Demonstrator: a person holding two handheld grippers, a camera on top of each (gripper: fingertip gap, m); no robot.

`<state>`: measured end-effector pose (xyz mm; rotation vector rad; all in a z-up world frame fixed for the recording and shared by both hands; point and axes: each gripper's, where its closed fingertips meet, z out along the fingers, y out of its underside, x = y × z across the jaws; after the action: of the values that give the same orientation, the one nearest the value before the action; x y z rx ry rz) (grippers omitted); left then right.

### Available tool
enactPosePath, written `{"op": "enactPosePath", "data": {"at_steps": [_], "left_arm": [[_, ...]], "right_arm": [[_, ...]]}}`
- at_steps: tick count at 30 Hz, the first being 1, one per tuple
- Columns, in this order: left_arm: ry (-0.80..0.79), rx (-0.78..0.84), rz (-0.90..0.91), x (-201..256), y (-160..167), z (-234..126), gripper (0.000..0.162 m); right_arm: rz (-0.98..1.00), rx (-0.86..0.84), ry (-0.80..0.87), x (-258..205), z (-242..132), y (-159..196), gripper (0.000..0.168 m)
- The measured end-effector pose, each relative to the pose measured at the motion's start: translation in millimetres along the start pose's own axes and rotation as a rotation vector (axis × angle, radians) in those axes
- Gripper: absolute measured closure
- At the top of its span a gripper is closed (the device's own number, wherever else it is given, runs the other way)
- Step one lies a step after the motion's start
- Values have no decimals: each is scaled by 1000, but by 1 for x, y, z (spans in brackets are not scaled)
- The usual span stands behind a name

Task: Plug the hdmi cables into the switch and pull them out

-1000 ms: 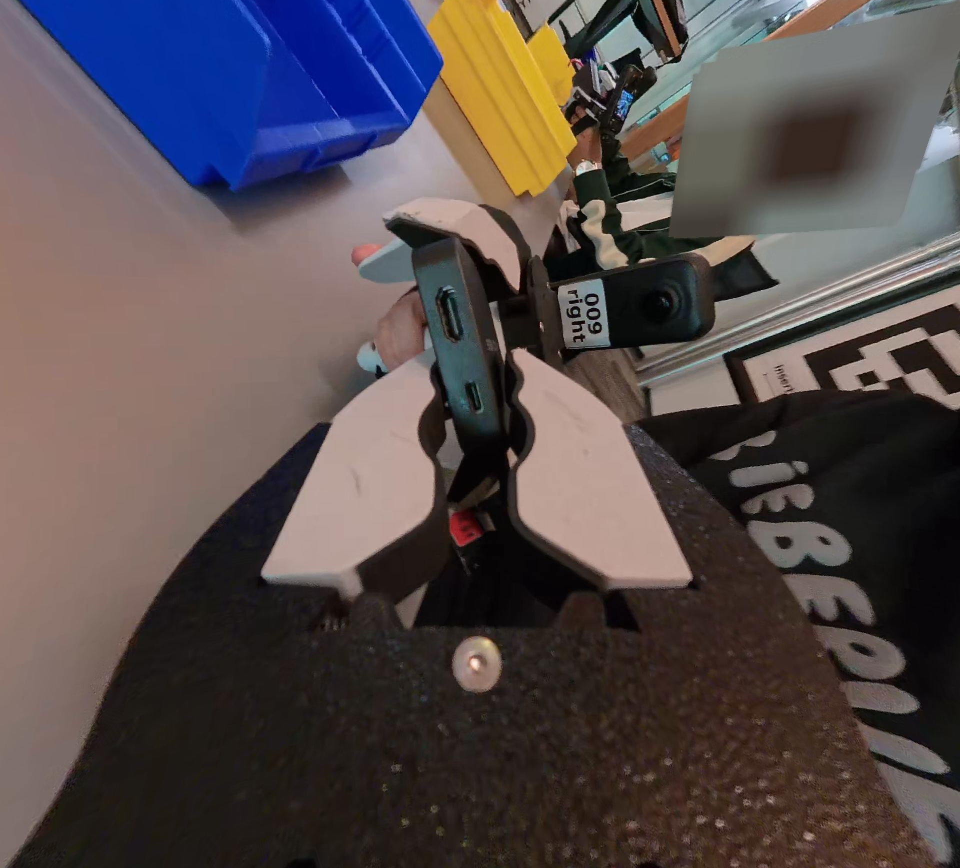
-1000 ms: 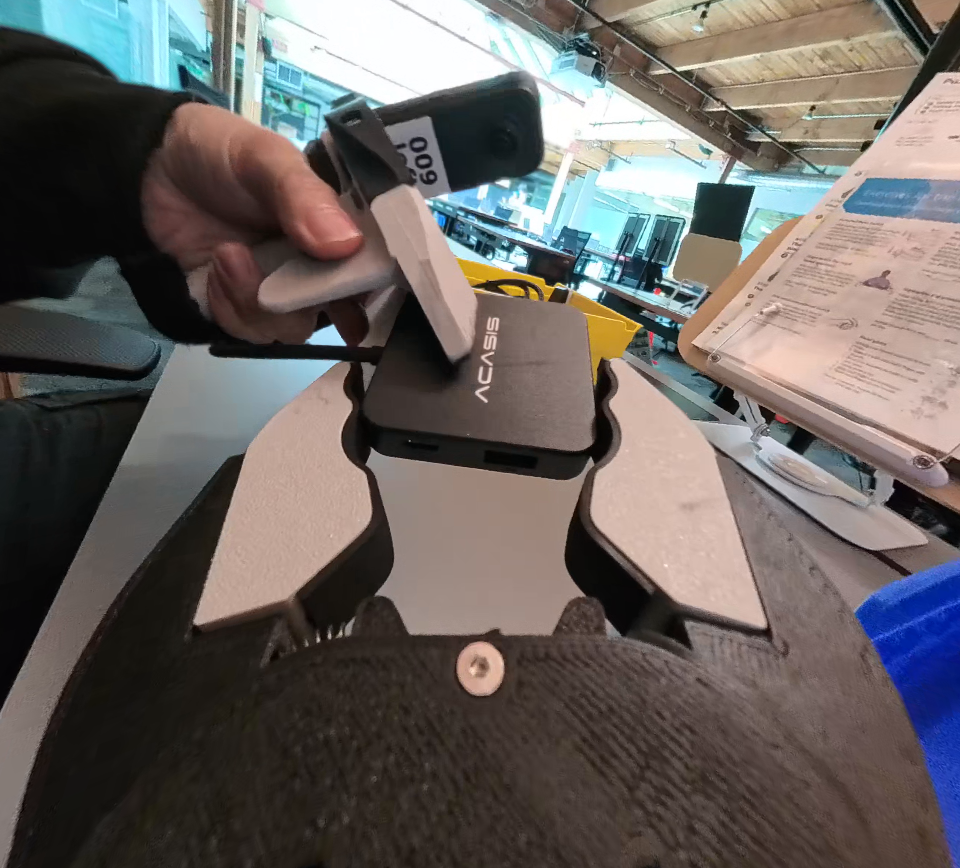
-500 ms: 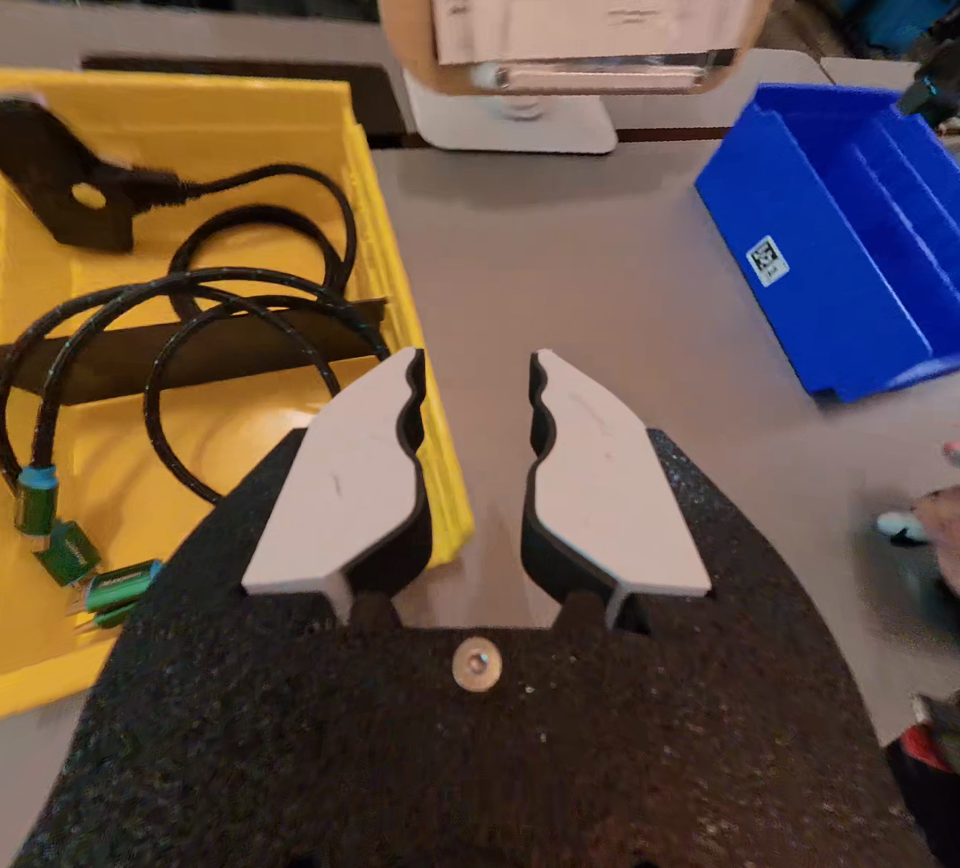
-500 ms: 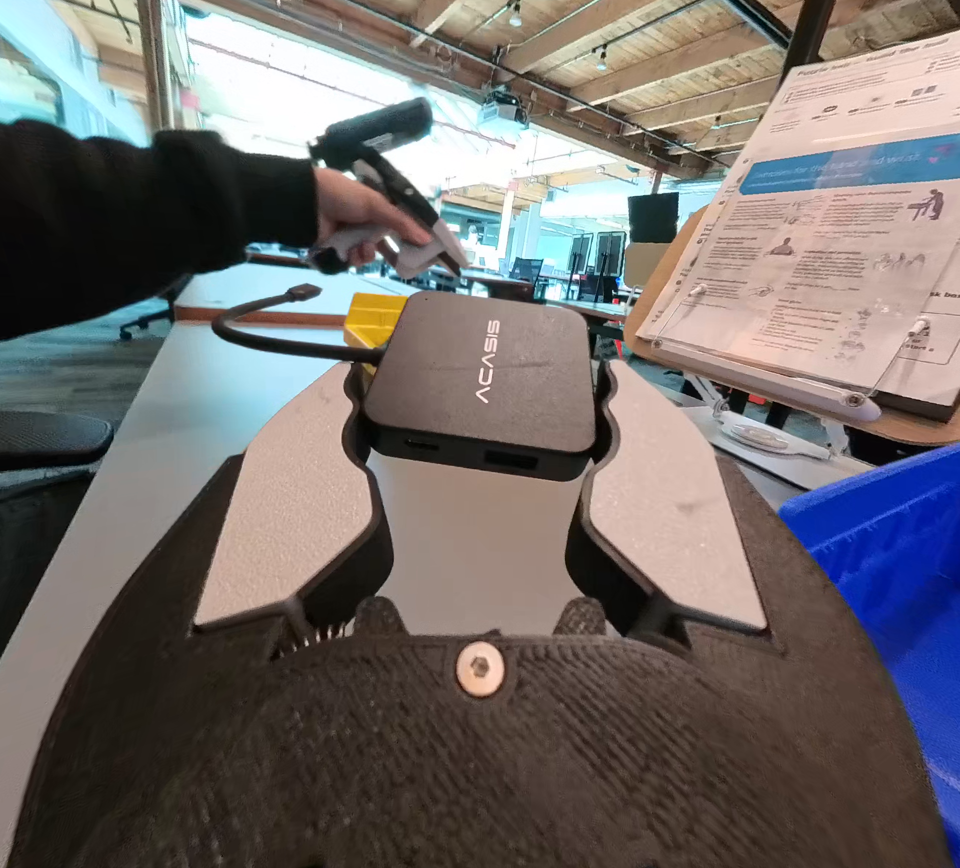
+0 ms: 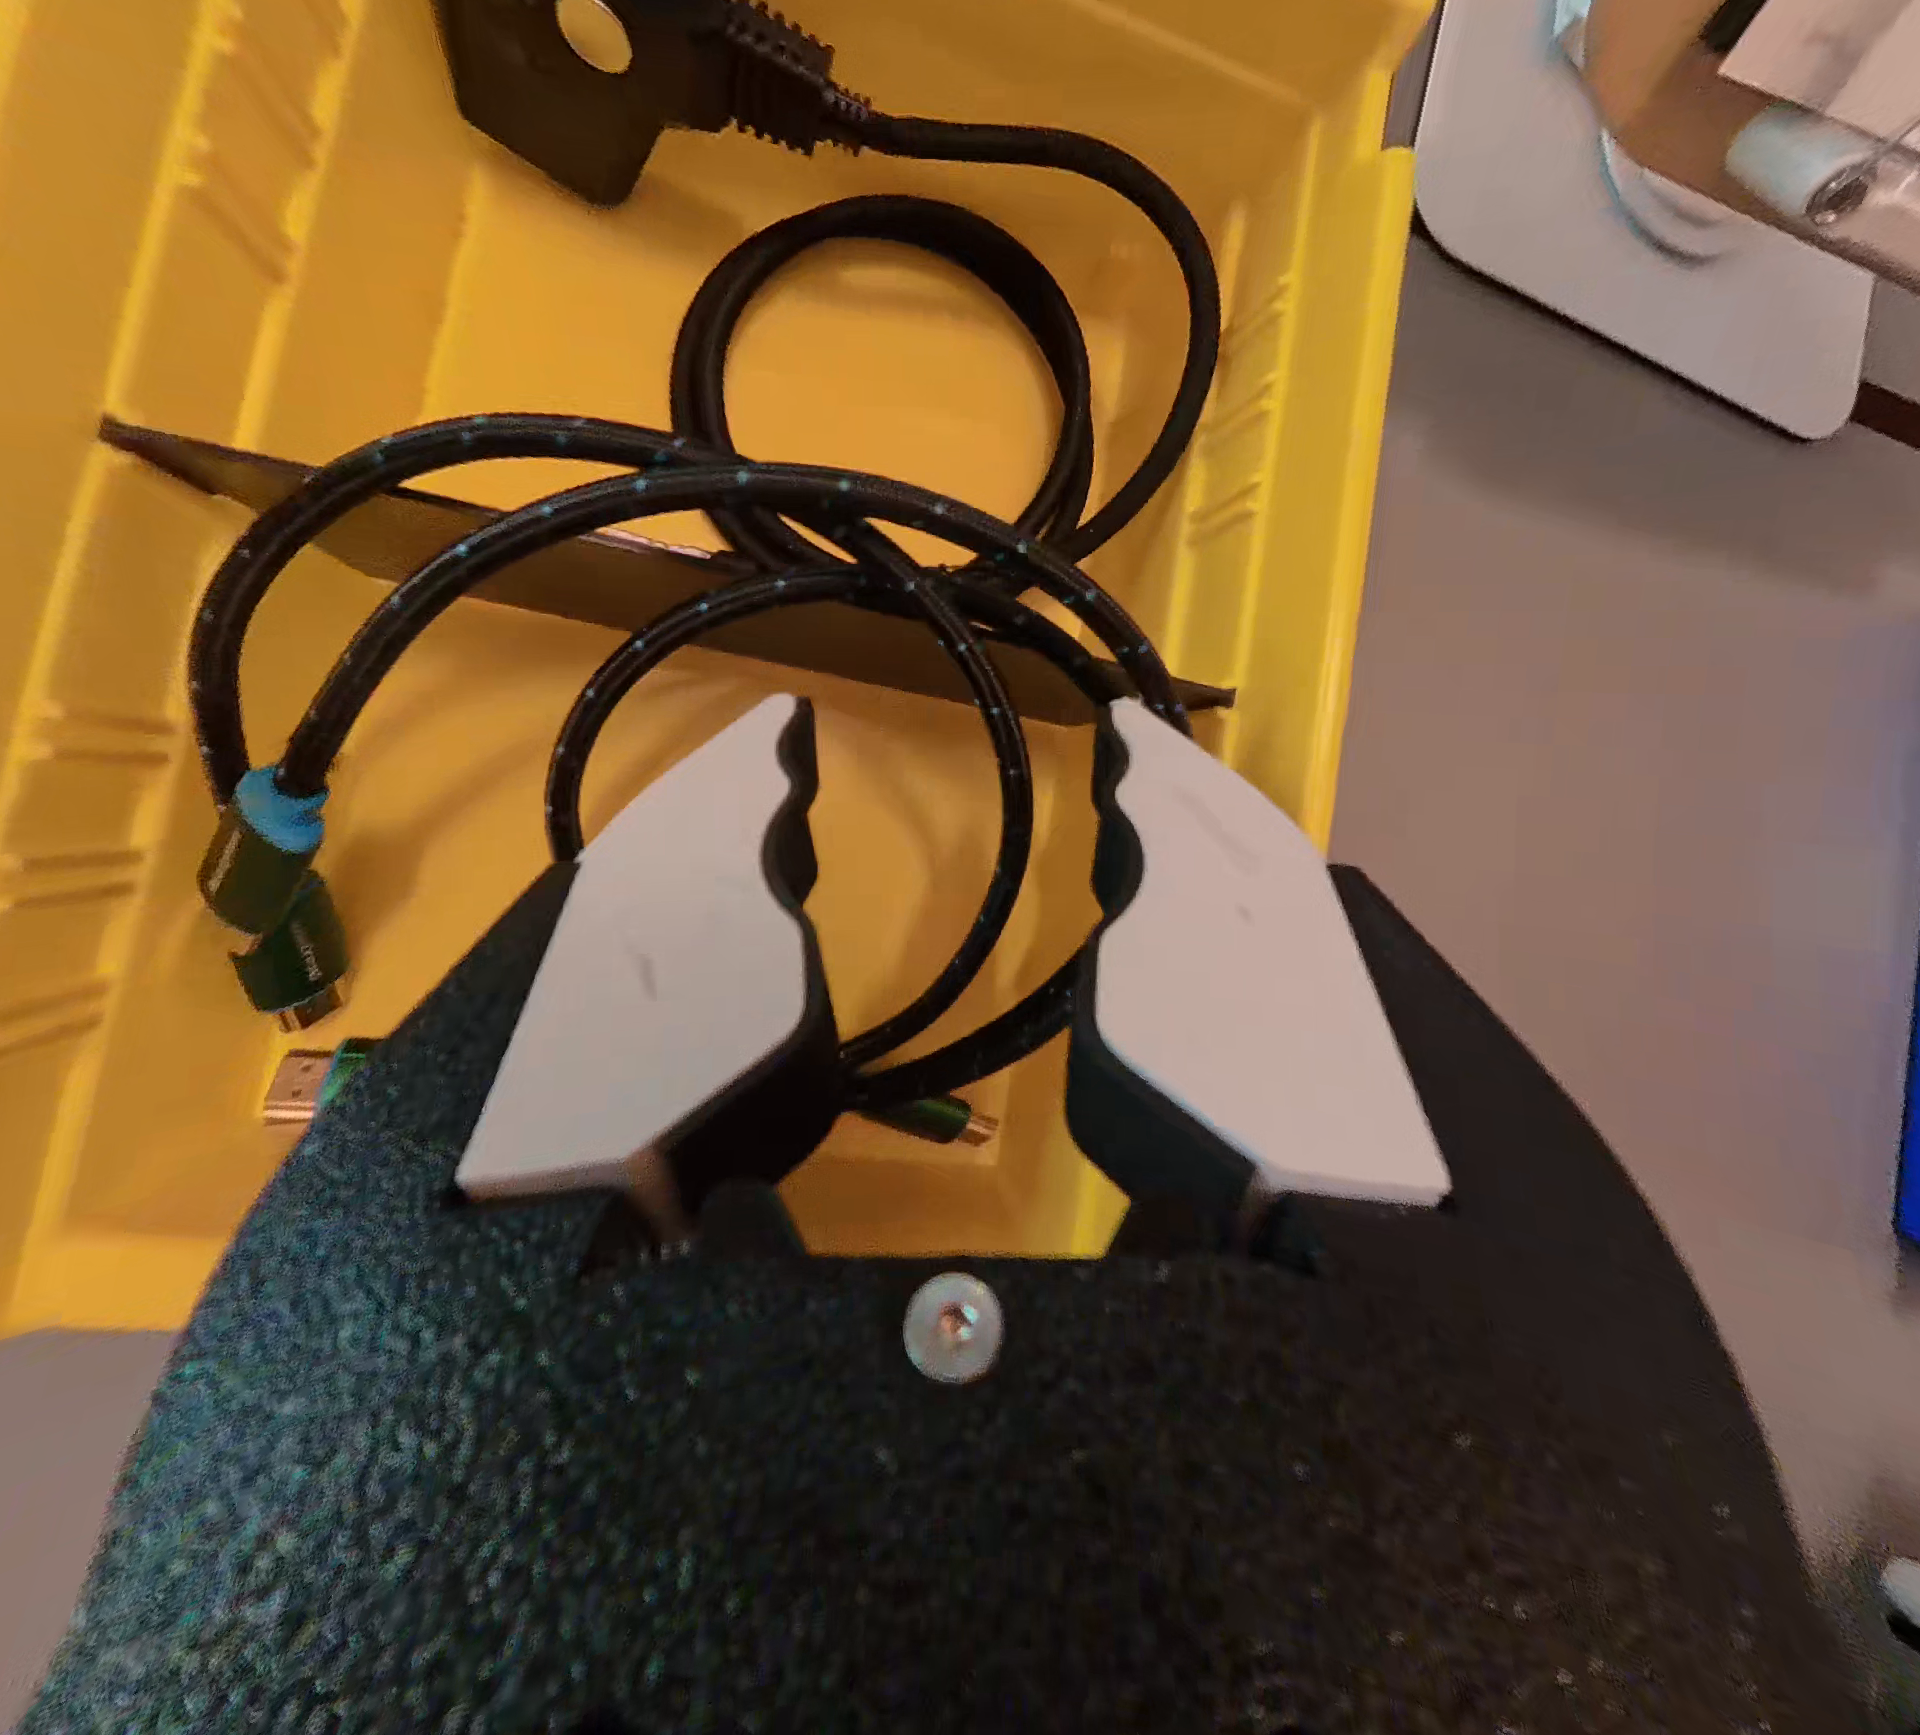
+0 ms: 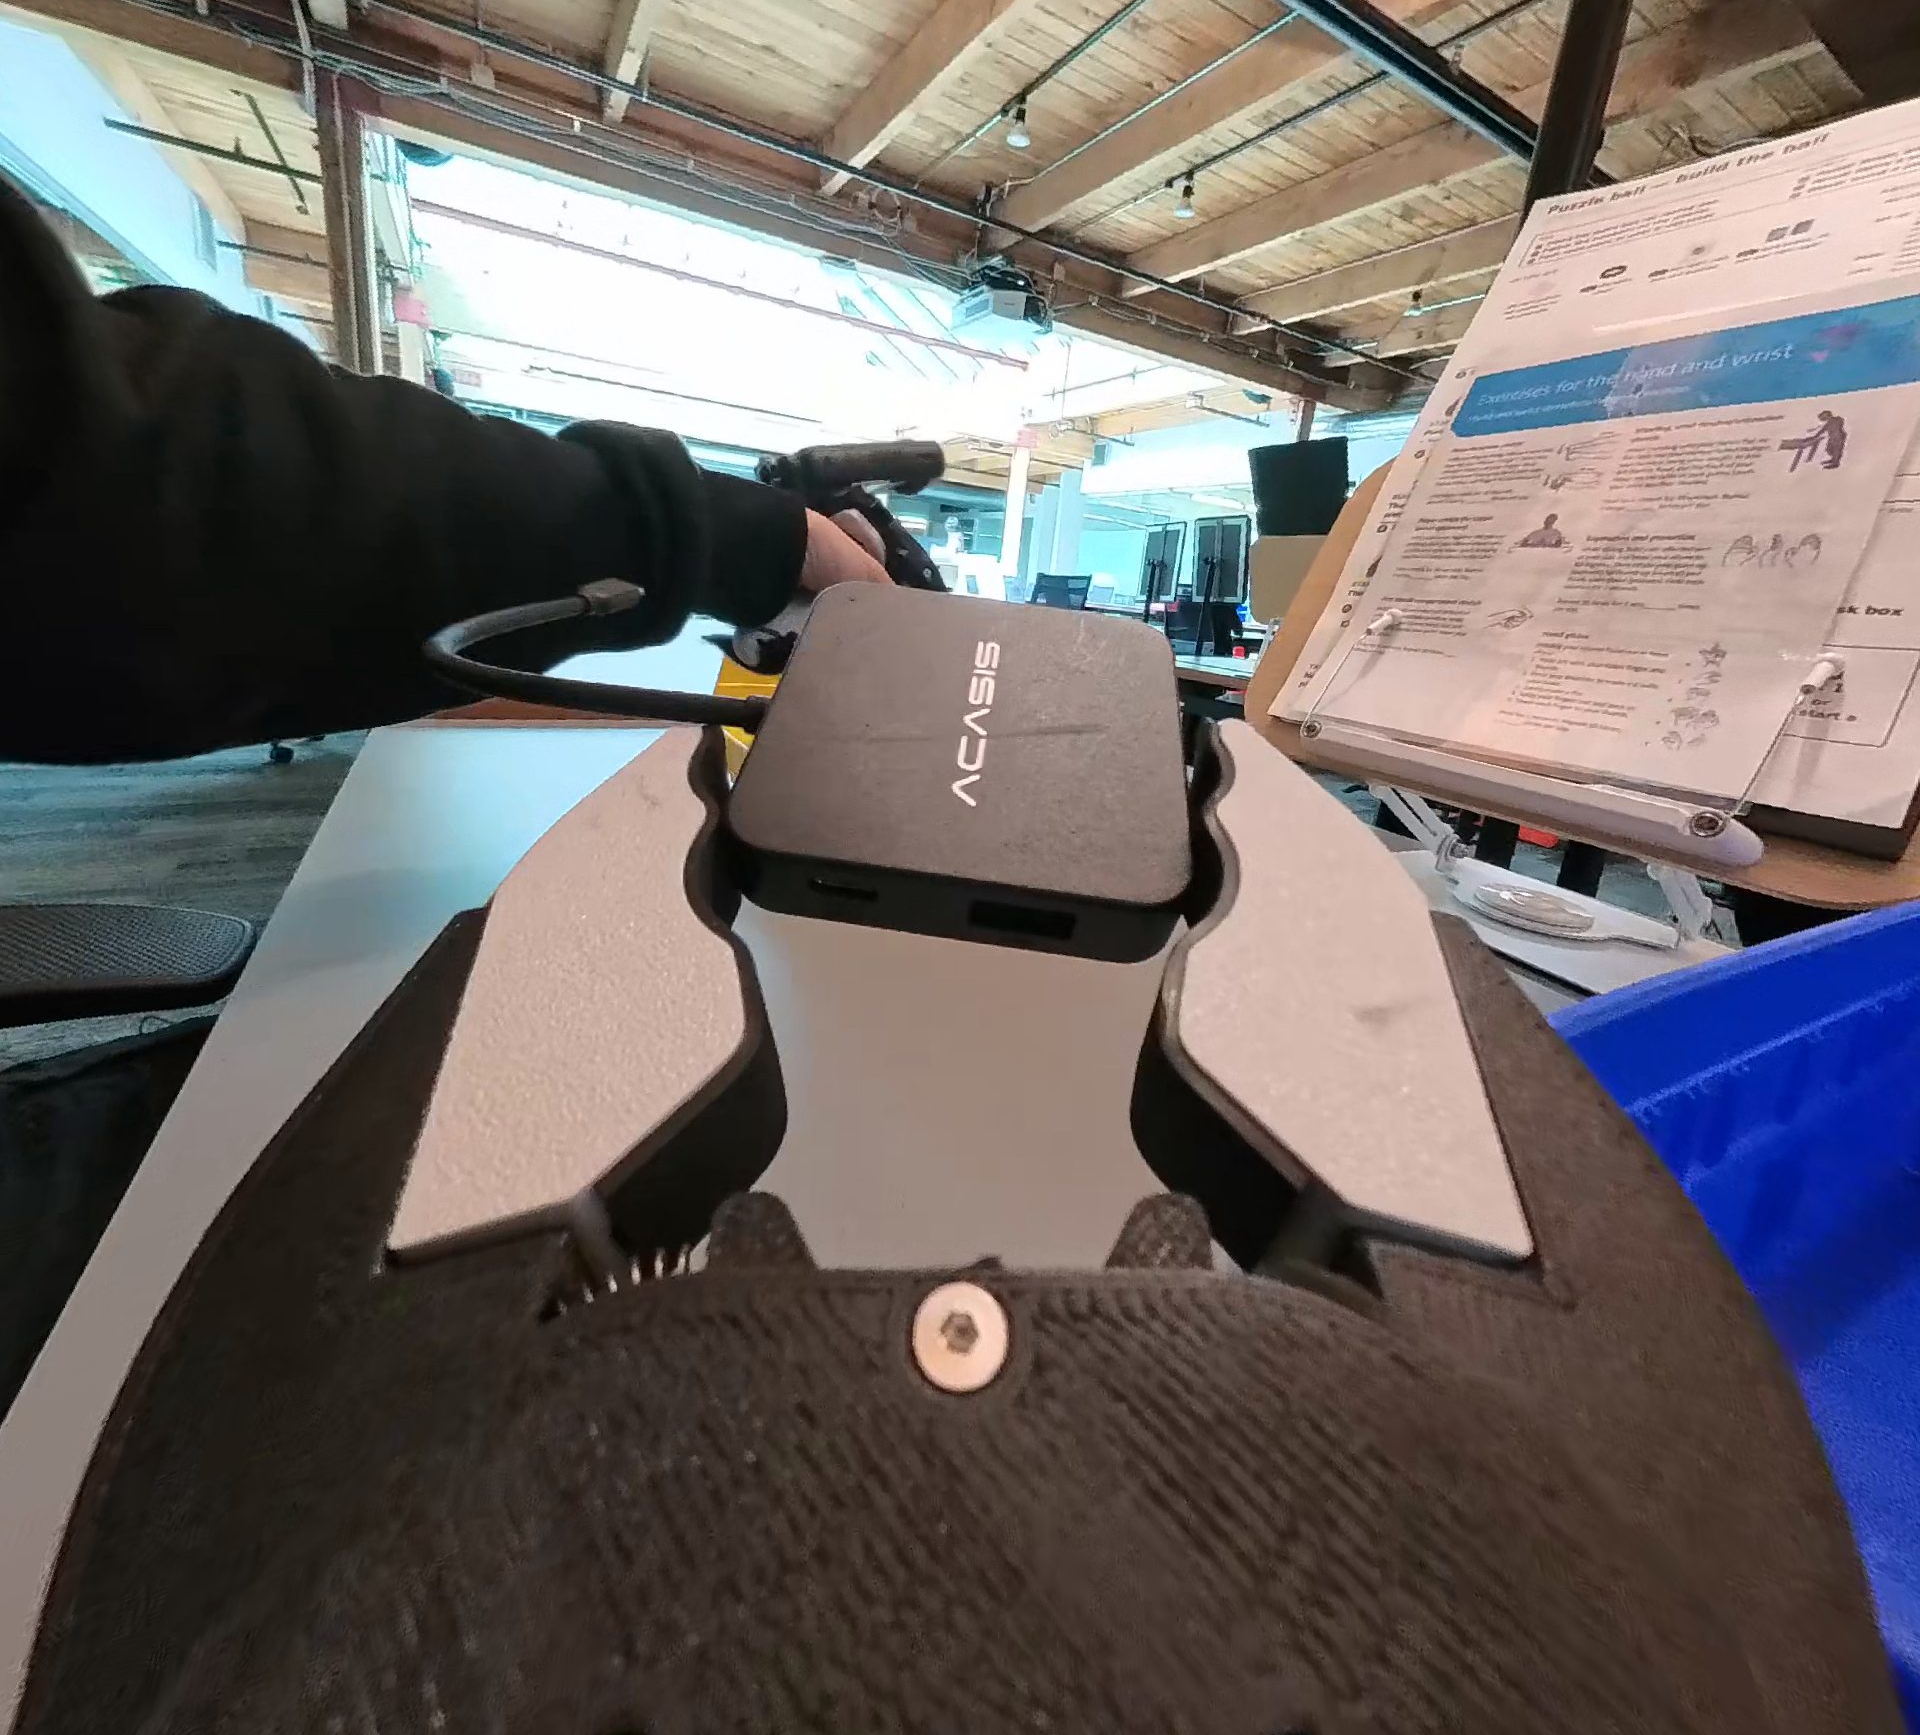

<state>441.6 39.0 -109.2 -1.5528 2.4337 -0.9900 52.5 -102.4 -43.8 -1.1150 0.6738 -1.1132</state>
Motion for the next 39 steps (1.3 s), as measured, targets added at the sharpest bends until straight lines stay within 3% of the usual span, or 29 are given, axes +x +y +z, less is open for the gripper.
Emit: {"op": "enactPosePath", "data": {"at_steps": [3,9,12,23,32,39], "left_arm": [[109,-6,-24,20,5,2,131],[117,-67,-51,29,12,15,124],[162,-72,-49,33,13,12,142],[237,-84,7,31,12,-20,146],[368,-51,18,37,23,-15,155],[308,-36,149,39,24,-29,155]], "right_arm": [[8,9,2,1,0,-1,83],[-5,-3,8,2,0,1,83],[-8,-2,14,3,0,1,83],[-20,-21,2,0,1,4,83],[-19,-16,1,0,1,3,83],[-23,-12,4,1,0,2,83]]}}
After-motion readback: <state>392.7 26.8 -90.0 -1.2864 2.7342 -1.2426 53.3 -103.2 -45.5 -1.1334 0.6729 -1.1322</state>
